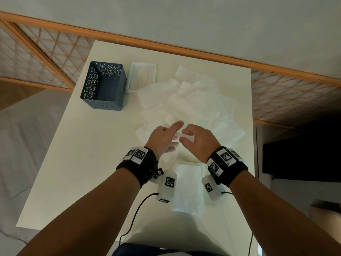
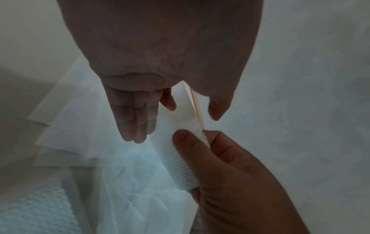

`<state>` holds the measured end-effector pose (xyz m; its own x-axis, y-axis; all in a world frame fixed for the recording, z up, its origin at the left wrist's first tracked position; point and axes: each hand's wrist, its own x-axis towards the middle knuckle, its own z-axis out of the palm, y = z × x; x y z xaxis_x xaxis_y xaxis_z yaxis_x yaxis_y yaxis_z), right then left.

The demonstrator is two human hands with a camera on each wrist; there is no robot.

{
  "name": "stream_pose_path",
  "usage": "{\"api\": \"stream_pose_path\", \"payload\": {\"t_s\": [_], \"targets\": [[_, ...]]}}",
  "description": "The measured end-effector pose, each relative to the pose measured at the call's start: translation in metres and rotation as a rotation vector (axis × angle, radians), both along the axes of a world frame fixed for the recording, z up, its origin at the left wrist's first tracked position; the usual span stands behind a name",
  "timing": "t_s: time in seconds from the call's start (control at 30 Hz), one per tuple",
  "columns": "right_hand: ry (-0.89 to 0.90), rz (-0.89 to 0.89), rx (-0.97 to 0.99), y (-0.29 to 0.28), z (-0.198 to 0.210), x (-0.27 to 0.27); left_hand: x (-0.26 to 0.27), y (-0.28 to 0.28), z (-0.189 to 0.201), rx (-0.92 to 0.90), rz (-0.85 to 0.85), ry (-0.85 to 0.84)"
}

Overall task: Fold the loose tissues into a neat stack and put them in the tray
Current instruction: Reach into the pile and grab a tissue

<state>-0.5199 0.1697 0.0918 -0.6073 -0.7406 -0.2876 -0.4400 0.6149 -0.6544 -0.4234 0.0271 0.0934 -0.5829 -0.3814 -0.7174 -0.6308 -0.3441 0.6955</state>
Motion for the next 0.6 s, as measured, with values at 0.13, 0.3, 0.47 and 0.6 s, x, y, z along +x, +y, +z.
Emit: {"api": "stream_pose_path", "payload": {"t_s": [0.13, 0.3, 0.47, 0.6], "targets": [[-0.004, -0.005, -0.046, 0.005, 0.0, 0.012, 0.001, 0.004, -0.002, 0.003, 0.065, 0.0], [-0.052, -0.024, -0.1, 0.015, 0.004, 0.023, 0.013, 0.001, -0.003, 0.034, 0.111, 0.012], [-0.103, -0.157, -0.145, 0.024, 0.026, 0.022, 0.027, -0.003, 0.013, 0.023, 0.121, 0.11], [-0.166, -0.322, -0.221, 0.025, 0.045, 0.015, 0.036, -0.009, 0.031, 0.013, 0.164, 0.158]]}}
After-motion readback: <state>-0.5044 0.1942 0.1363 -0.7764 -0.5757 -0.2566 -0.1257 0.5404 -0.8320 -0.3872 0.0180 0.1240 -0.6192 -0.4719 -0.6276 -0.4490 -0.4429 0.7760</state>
